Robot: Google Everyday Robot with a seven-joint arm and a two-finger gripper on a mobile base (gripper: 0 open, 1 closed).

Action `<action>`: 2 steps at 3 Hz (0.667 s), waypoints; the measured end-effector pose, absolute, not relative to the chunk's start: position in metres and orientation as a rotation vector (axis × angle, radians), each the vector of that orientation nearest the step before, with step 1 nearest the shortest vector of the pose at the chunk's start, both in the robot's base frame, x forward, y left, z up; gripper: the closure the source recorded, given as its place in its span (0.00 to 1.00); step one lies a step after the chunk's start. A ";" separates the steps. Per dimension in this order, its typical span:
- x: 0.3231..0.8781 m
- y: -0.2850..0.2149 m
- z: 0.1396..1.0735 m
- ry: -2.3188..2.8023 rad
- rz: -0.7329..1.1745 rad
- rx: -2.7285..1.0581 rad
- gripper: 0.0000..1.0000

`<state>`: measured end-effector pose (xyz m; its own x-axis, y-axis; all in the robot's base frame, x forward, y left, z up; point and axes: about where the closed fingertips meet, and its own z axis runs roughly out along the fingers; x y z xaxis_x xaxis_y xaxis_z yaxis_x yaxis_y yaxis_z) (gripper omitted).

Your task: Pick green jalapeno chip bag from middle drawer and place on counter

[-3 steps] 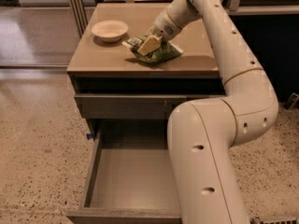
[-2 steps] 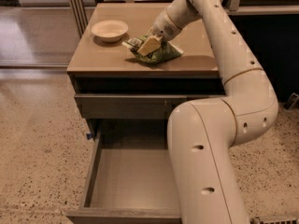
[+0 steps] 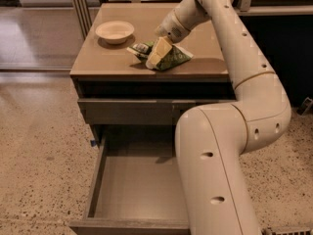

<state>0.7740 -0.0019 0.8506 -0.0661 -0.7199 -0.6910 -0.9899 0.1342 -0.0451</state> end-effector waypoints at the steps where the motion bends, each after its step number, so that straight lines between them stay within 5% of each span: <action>1: 0.774 -0.002 0.851 1.845 0.610 -1.642 0.00; 2: 0.776 -0.001 0.856 1.832 0.601 -1.631 0.00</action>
Offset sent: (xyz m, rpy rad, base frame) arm 0.0032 -0.0055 0.0224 0.0164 -0.0430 -0.0096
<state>0.7764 -0.0008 0.8558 -0.0585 -0.7136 -0.6981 -0.9884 0.1395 -0.0597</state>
